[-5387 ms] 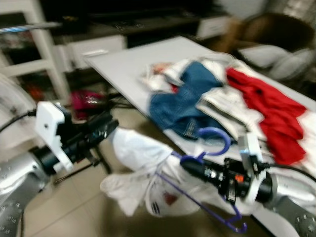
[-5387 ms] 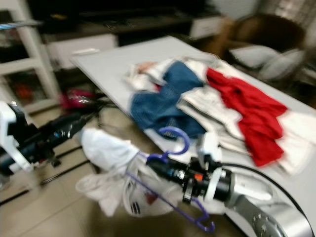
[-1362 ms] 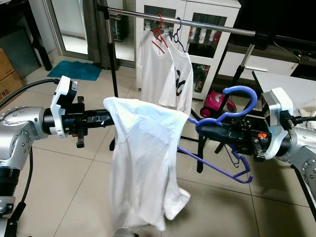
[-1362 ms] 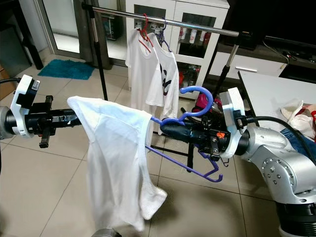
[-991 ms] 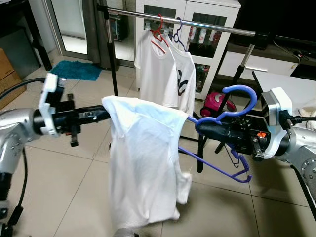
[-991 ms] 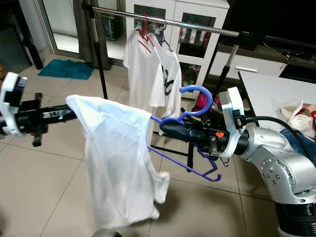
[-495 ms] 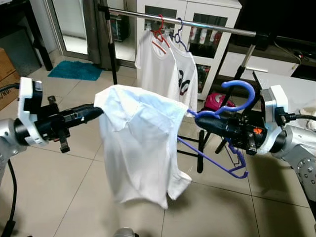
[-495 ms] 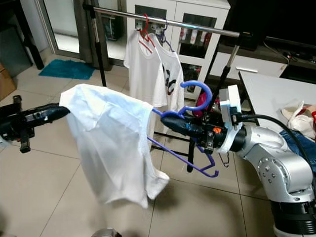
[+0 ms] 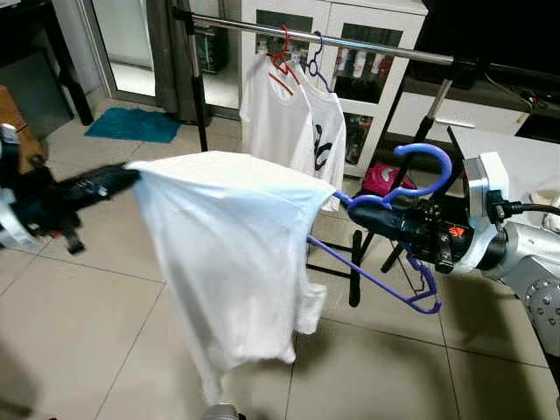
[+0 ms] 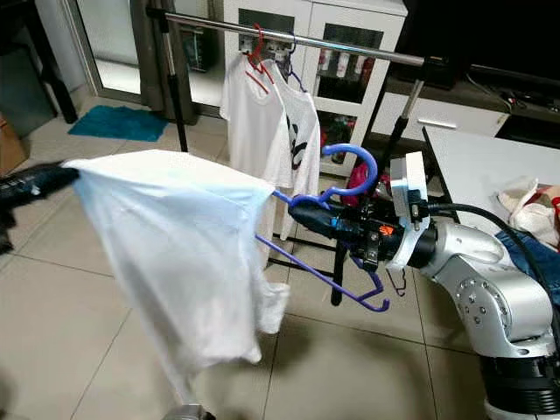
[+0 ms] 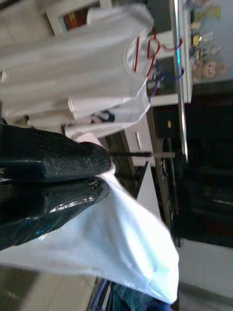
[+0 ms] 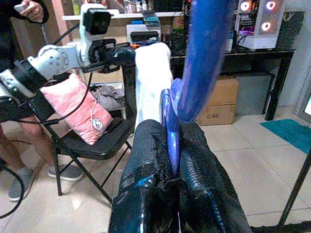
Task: Hang hanger
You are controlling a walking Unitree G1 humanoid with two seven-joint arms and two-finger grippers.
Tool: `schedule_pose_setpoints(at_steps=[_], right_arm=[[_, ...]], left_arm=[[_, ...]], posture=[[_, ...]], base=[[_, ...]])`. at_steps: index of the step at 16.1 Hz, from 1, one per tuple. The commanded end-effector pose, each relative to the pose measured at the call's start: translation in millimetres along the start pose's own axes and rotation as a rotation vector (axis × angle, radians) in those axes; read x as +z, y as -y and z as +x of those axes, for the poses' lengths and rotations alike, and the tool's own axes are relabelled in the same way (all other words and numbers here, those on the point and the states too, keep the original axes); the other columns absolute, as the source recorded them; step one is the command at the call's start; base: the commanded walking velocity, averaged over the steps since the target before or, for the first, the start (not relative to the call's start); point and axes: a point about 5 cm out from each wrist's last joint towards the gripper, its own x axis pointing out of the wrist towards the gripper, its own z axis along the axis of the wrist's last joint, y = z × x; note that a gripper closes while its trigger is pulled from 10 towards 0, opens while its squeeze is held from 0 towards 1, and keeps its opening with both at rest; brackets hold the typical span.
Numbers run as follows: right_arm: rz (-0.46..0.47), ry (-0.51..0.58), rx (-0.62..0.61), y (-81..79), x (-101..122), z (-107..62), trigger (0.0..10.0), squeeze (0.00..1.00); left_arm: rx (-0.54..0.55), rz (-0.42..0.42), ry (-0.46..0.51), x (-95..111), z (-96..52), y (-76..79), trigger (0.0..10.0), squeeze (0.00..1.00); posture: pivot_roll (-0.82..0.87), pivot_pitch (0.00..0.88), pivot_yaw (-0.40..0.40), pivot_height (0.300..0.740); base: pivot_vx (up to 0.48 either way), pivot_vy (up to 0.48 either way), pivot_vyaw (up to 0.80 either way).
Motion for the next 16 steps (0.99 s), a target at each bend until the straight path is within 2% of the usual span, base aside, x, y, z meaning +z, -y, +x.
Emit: schedule_pose_setpoints(at_steps=[1, 5, 7, 9, 10, 11, 12, 13, 16], right_arm=[[-0.022, 0.012, -0.009, 1.3, 3.9, -3.7, 10.0, 0.00], [-0.021, 0.012, -0.003, 0.2, 2.7, -3.7, 10.0, 0.00], [-0.023, 0.013, -0.003, 0.0, 3.0, -3.5, 10.0, 0.00], [-0.028, 0.020, 0.001, -0.2, 4.8, -1.7, 10.0, 0.00], [-0.029, 0.021, 0.003, -0.3, 5.2, -1.1, 10.0, 0.00], [-0.032, 0.026, 0.011, -0.7, 6.6, 1.0, 10.0, 0.00], [-0.033, 0.027, 0.013, -0.9, 7.0, 1.6, 10.0, 0.00], [-0.033, 0.029, 0.015, -1.0, 7.3, 2.2, 10.0, 0.00], [-0.035, 0.029, 0.016, -0.5, 7.9, 2.6, 10.0, 0.00]], left_arm=[[0.025, 0.063, 0.012, 13.1, -4.7, -5.9, 0.0, 0.00], [0.072, 0.113, 0.039, 21.4, -8.1, -16.1, 0.0, 0.00], [0.060, 0.107, 0.032, 19.1, -7.8, -16.0, 0.0, 0.00], [0.034, 0.099, -0.020, 9.2, -4.1, -12.2, 0.0, 0.00], [0.029, 0.091, -0.030, 7.2, -2.9, -11.5, 10.0, 0.00], [0.027, 0.089, -0.032, 5.3, -0.3, -11.4, 10.0, 0.00], [0.037, 0.083, -0.027, 5.4, -0.7, -12.7, 10.0, 0.09], [0.048, 0.079, -0.024, 5.8, -1.8, -14.8, 10.0, 1.00], [0.050, 0.098, -0.039, 7.6, -3.8, -17.0, 10.0, 1.00]], posture=[[0.15, 0.000, -0.025, 0.740], [0.15, 0.000, -0.021, 0.740], [0.15, 0.000, -0.020, 0.740], [0.15, 0.000, -0.020, 0.740], [0.15, 0.000, -0.020, 0.740], [0.14, 0.000, -0.022, 0.740], [0.14, 0.000, -0.022, 0.740], [0.14, 0.000, -0.022, 0.740], [0.15, 0.000, -0.023, 0.740]], base=[[0.000, 0.000, 0.00], [0.000, 0.000, 0.00], [0.000, 0.000, 0.00], [0.000, 0.000, 0.00], [0.000, 0.000, 0.00], [0.000, 0.000, 0.00], [0.000, 0.000, 0.00], [0.000, 0.000, 0.00], [0.000, 0.000, 0.00]])
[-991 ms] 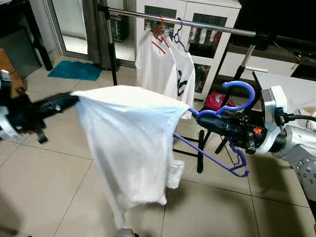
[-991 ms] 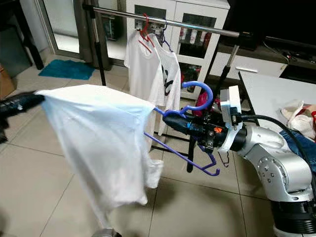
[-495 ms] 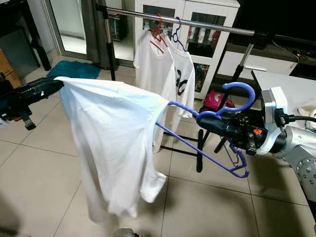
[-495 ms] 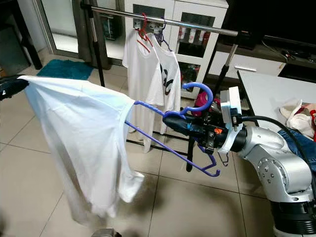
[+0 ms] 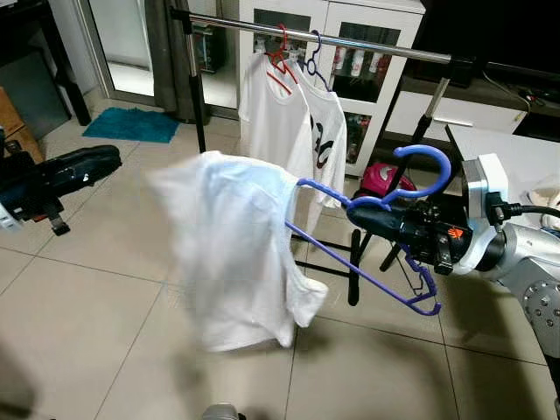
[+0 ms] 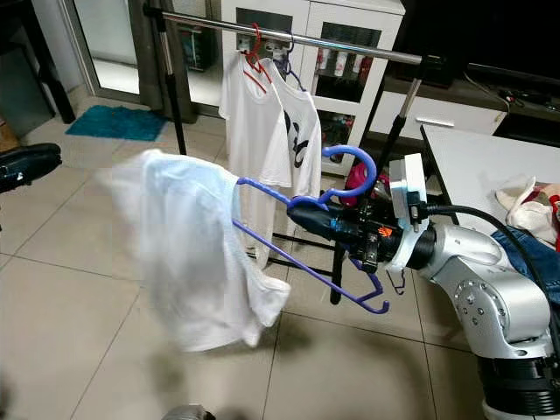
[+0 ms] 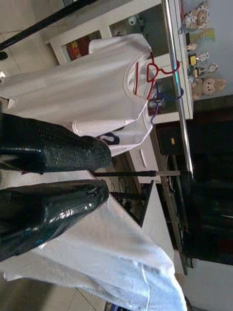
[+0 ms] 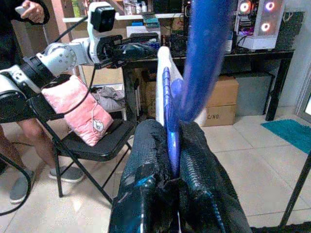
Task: Hang hanger
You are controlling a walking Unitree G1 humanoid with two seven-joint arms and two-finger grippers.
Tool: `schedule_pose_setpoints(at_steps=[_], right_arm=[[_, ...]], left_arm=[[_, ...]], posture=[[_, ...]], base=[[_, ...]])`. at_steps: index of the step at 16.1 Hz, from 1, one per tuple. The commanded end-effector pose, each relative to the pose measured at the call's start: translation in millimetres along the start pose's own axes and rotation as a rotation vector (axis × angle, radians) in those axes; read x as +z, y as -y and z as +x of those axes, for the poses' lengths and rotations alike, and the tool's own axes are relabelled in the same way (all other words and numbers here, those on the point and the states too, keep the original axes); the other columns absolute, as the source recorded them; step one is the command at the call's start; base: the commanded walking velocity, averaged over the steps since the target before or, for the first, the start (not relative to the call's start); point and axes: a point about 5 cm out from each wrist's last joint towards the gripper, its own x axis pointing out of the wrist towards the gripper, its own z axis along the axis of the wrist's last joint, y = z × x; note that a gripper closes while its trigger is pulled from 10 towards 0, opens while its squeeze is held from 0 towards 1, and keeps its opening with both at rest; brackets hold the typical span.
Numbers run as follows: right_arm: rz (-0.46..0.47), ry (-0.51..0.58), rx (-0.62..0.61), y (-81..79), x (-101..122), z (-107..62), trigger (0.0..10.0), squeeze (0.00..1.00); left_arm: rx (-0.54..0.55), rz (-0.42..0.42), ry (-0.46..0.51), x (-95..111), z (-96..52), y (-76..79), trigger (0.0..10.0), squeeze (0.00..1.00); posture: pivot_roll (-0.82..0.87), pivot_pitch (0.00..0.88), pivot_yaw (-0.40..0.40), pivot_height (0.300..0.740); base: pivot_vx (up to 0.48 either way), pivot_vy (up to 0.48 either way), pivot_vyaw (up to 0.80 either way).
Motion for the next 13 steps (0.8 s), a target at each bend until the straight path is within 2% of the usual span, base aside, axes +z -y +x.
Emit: schedule_pose_setpoints(at_steps=[1, 3, 4, 5, 6, 7, 9, 11, 12, 13], right_arm=[[-0.045, 0.014, 0.008, 1.1, 9.9, 2.6, 10.0, 0.00], [-0.062, -0.022, 0.000, 3.2, 10.6, 4.9, 10.0, 0.00], [-0.066, -0.049, -0.015, 5.6, 9.9, 6.7, 10.0, 0.00], [-0.076, -0.085, -0.027, 8.1, 8.5, 8.9, 10.0, 0.00], [-0.093, -0.125, -0.032, 10.1, 7.3, 13.3, 10.0, 0.00], [-0.109, -0.149, -0.030, 10.5, 7.0, 16.2, 10.0, 0.00], [-0.150, -0.177, 0.008, 5.0, 9.0, 23.2, 10.0, 0.00], [-0.175, -0.184, 0.031, 0.0, 12.7, 28.1, 10.0, 0.00], [-0.180, -0.183, 0.038, -1.5, 13.8, 28.7, 10.0, 0.00], [-0.190, -0.184, 0.056, -4.7, 15.8, 29.4, 10.0, 0.00]], left_arm=[[-0.014, 0.032, -0.012, 7.5, -0.1, -2.2, 10.0, 1.00], [-0.076, 0.046, -0.003, 19.9, 8.0, -4.1, 10.0, 1.00], [-0.130, 0.055, 0.004, 27.8, 18.4, -3.3, 10.0, 1.00], [-0.206, 0.058, 0.008, 35.4, 33.3, -0.2, 10.0, 1.00], [-0.344, 0.052, 0.008, 43.1, 58.7, 8.2, 10.0, 1.00], [-0.430, 0.052, 0.004, 47.3, 74.3, 13.6, 10.0, 1.00], [-0.587, 0.045, -0.027, 44.7, 105.9, 23.0, 10.0, 1.00], [-0.699, 0.017, -0.096, 35.2, 121.7, 29.3, 10.0, 1.00], [-0.730, 0.013, -0.124, 31.6, 123.9, 30.9, 10.0, 0.73], [-0.768, 0.016, -0.170, 26.3, 128.3, 32.3, 10.0, 0.17]], posture=[[0.15, 0.000, -0.024, 0.740], [0.15, 0.000, -0.032, 0.740], [0.16, 0.000, -0.040, 0.740], [0.16, 0.000, -0.046, 0.740], [0.16, 0.000, -0.049, 0.740], [0.16, 0.000, -0.048, 0.740], [0.15, 0.000, -0.033, 0.740], [0.13, 0.000, -0.006, 0.740], [0.13, 0.000, 0.007, 0.740], [0.12, 0.000, 0.029, 0.740]], base=[[0.000, 0.000, 0.00], [0.000, 0.000, 0.00], [0.000, 0.000, 0.00], [0.000, 0.000, 0.00], [0.000, 0.000, 0.00], [0.000, 0.000, 0.00], [0.000, 0.000, 0.00], [0.000, 0.000, 0.00], [0.000, 0.000, 0.00], [0.000, 0.000, 0.00]])
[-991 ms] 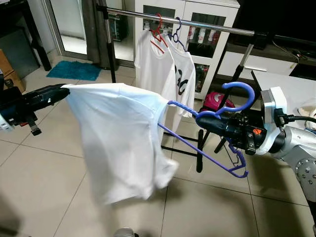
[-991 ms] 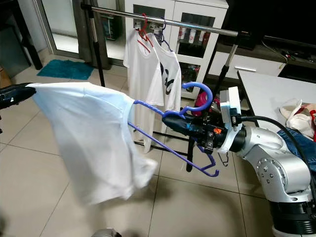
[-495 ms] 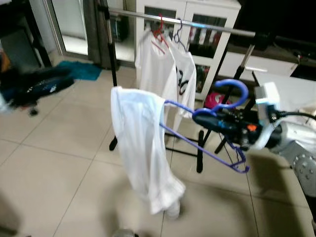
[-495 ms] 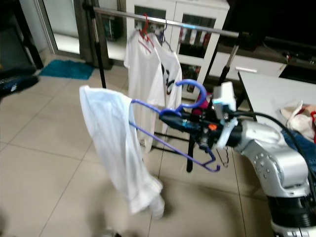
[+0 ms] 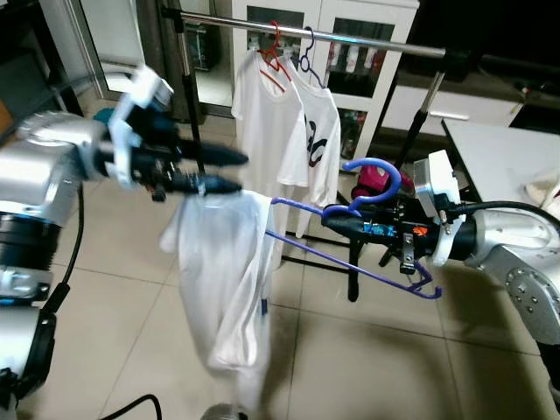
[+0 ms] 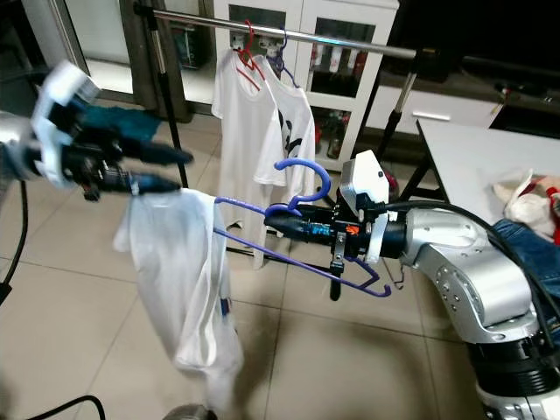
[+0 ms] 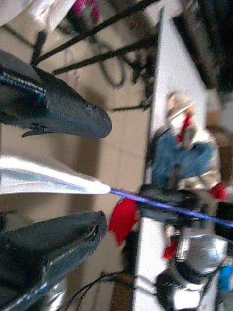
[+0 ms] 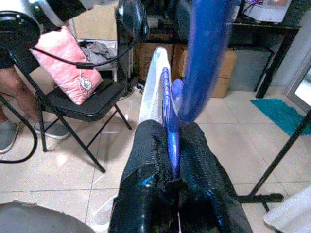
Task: Hang hanger
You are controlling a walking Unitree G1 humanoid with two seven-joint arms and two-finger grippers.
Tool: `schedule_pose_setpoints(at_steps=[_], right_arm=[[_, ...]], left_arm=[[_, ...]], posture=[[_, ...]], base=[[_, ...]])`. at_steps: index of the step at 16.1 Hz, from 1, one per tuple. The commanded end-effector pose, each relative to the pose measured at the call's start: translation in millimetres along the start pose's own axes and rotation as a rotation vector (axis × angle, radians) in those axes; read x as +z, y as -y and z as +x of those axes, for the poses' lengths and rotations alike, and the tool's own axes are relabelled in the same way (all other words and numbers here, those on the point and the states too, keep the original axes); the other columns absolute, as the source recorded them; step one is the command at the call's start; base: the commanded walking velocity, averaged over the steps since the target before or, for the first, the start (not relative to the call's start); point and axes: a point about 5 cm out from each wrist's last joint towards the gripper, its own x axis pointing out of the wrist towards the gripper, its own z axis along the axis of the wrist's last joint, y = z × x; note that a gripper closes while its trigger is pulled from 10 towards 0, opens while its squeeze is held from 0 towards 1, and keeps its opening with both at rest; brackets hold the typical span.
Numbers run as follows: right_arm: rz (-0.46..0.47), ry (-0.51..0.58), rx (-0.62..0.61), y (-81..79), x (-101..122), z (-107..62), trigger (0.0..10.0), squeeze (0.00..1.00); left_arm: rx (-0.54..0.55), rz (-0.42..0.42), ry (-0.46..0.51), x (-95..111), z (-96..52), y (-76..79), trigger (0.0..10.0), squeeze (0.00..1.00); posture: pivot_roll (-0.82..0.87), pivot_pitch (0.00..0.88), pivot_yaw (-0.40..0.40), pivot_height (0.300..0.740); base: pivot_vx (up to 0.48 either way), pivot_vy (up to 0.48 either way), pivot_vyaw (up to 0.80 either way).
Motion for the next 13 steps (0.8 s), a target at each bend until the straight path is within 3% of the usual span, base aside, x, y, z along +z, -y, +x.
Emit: schedule_pose_setpoints(at_steps=[1, 5, 6, 13], right_arm=[[-0.044, 0.017, 0.030, -3.4, 11.2, 1.3, 10.0, 0.00], [-0.053, -0.002, 0.107, -13.3, 12.5, 5.5, 10.0, 0.00], [-0.056, -0.013, 0.126, -14.2, 12.7, 6.4, 10.0, 0.00], [-0.075, -0.058, 0.182, -9.6, 15.4, 10.3, 10.0, 0.00]], left_arm=[[-0.029, 0.027, -0.047, 5.2, 3.5, -1.9, 10.0, 0.00], [-0.101, -0.005, -0.139, -4.8, 21.8, -7.6, 10.0, 0.00], [-0.118, -0.003, -0.157, -7.0, 26.8, -8.7, 0.0, 0.00], [-0.192, 0.037, -0.205, -17.6, 45.9, -9.4, 0.0, 0.00]], posture=[[0.12, 0.000, 0.029, 0.740], [0.10, 0.000, 0.048, 0.740], [0.09, 0.000, 0.050, 0.740], [0.08, 0.000, 0.045, 0.740]], base=[[0.000, 0.000, 0.00], [0.000, 0.000, 0.00], [0.000, 0.000, 0.00], [0.000, 0.000, 0.00]])
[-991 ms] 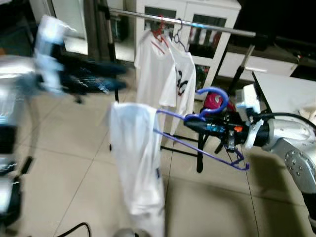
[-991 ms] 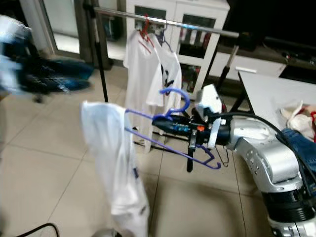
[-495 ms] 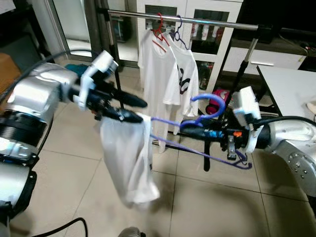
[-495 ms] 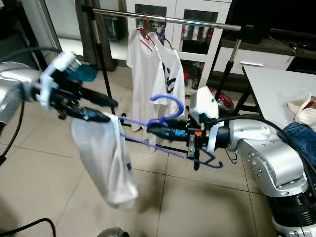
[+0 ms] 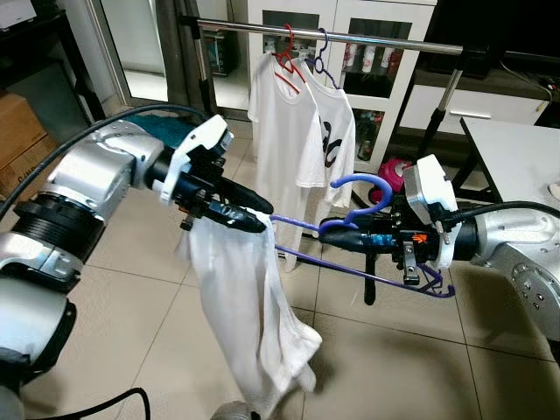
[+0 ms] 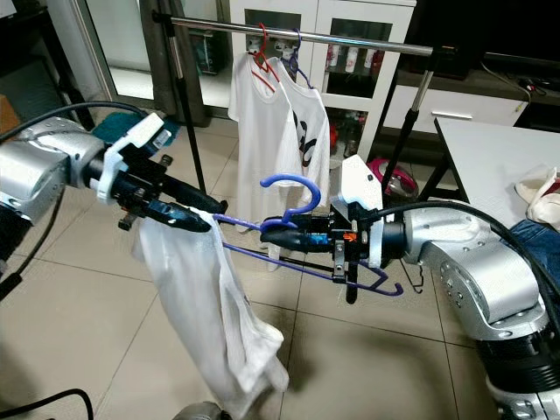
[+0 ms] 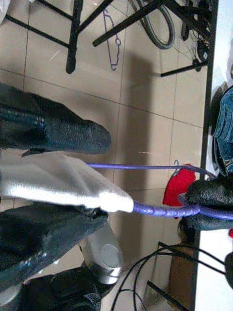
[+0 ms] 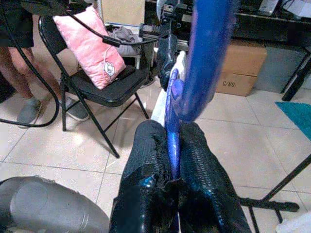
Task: Hang hanger
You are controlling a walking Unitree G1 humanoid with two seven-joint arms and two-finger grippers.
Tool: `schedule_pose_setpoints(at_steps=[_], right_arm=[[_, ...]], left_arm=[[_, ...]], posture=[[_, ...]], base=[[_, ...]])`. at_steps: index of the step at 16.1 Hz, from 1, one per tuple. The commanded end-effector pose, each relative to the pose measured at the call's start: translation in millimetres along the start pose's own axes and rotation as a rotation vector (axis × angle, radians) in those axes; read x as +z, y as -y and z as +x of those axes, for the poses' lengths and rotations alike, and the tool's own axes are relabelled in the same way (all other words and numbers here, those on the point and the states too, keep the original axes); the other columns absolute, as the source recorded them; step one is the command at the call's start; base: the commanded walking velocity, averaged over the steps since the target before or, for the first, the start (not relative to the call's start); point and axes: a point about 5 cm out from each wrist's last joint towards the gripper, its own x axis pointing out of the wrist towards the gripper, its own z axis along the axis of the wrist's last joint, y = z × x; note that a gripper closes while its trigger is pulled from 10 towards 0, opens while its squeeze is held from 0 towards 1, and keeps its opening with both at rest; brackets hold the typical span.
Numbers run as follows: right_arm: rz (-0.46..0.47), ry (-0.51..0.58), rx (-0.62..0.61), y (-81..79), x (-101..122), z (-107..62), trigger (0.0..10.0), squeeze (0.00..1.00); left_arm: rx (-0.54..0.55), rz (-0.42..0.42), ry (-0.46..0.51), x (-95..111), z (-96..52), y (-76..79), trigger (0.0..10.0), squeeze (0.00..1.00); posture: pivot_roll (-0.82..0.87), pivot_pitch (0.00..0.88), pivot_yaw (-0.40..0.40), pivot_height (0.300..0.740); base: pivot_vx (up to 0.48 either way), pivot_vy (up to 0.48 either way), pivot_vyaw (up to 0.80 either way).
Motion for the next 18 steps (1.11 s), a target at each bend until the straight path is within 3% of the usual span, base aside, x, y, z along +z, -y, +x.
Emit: schedule_pose_setpoints(at_steps=[1, 5, 9, 14, 15, 16, 17, 18], right_arm=[[-0.051, 0.033, 0.085, -4.2, 13.6, 7.6, 10.0, 0.00], [-0.048, 0.018, 0.088, -1.0, 11.9, 7.2, 10.0, 0.00], [-0.049, 0.003, 0.100, 2.1, 11.9, 5.8, 10.0, 0.00], [-0.052, 0.002, 0.101, 2.6, 12.1, 6.2, 10.0, 0.00], [-0.033, 0.013, 0.099, 3.5, 14.7, 6.9, 10.0, 0.00], [-0.022, 0.020, 0.096, 3.8, 15.6, 7.2, 10.0, 0.15], [-0.020, 0.021, 0.089, 4.4, 15.3, 6.9, 10.0, 0.95], [-0.017, 0.022, 0.082, 4.9, 15.0, 6.3, 10.0, 1.00]], left_arm=[[-0.016, 0.023, -0.016, 1.3, 4.7, -0.7, 0.0, 0.00], [-0.036, 0.076, -0.037, -2.3, 8.3, 2.5, 0.0, 0.00], [-0.095, 0.105, -0.145, -12.3, 11.5, 12.8, 0.0, 0.00], [-0.096, 0.105, -0.137, -13.1, 11.7, 13.9, 0.0, 0.00], [-0.074, 0.117, -0.084, -10.4, 9.4, 13.9, 0.0, 0.00], [-0.055, 0.120, -0.044, -9.1, 7.1, 13.9, 0.0, 0.00], [-0.046, 0.117, -0.030, -9.5, 5.5, 14.0, 0.0, 0.00], [-0.033, 0.115, -0.019, -10.4, 3.3, 13.9, 0.0, 0.00]], posture=[[0.08, 0.000, 0.045, 0.740], [0.07, 0.000, 0.040, 0.740], [0.07, 0.000, 0.038, 0.740], [0.06, 0.000, 0.039, 0.740], [0.06, 0.000, 0.036, 0.740], [0.06, 0.000, 0.037, 0.740], [0.05, 0.000, 0.037, 0.740], [0.05, 0.000, 0.036, 0.740]], base=[[0.000, 0.000, 0.00], [0.000, 0.000, 0.00], [0.000, 0.000, 0.00], [0.000, 0.000, 0.00], [0.000, 0.000, 0.00], [0.000, 0.000, 0.00], [0.000, 0.000, 0.00], [0.000, 0.000, 0.00]])
